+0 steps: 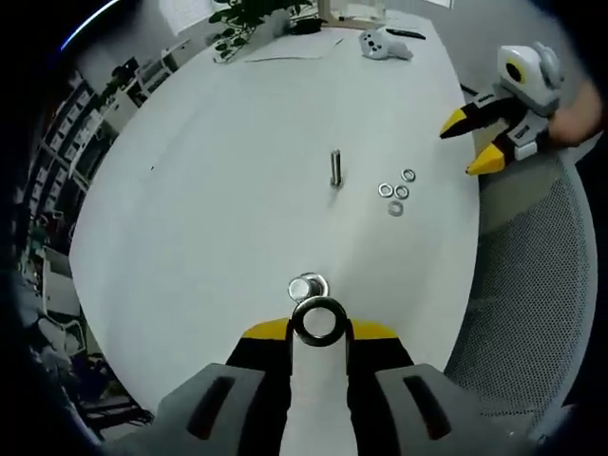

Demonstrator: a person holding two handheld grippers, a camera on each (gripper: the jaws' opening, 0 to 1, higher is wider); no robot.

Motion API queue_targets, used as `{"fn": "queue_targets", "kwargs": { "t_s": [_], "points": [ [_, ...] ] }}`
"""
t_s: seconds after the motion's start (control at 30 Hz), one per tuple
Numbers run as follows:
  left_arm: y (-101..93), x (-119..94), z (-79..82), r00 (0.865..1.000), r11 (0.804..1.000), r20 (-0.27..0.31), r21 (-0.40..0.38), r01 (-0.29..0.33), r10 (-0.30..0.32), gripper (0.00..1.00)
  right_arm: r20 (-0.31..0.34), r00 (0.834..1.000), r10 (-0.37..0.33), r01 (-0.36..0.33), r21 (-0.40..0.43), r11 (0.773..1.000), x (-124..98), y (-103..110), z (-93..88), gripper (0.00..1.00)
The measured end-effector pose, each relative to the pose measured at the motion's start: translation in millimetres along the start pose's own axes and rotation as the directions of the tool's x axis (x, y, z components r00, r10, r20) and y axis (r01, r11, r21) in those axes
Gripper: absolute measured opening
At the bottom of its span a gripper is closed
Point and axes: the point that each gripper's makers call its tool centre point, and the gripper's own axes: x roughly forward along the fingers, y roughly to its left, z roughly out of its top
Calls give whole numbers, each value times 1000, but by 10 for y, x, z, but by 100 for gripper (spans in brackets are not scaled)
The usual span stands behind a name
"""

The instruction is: Place the washer onto the threaded stud by aligning its center hole with the stud, sliding it down to the base, and recovering from edge contact or off-axis alignment until the washer reaches the visible bottom stop.

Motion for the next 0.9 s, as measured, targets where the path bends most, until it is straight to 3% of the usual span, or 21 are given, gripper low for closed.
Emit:
{"fn": "queue_targets", "kwargs": {
  "t_s": [0.53,0.9],
  "points": [
    [102,182,147,1000,999,-7,42,2,-1,19,3,1000,-10,10,3,1000,-6,-18,-1,40],
    [70,282,116,999,998,-37,52,28,-26,19,2,1000,-14,14,2,1000,-7,-30,-4,40]
  ]
}}
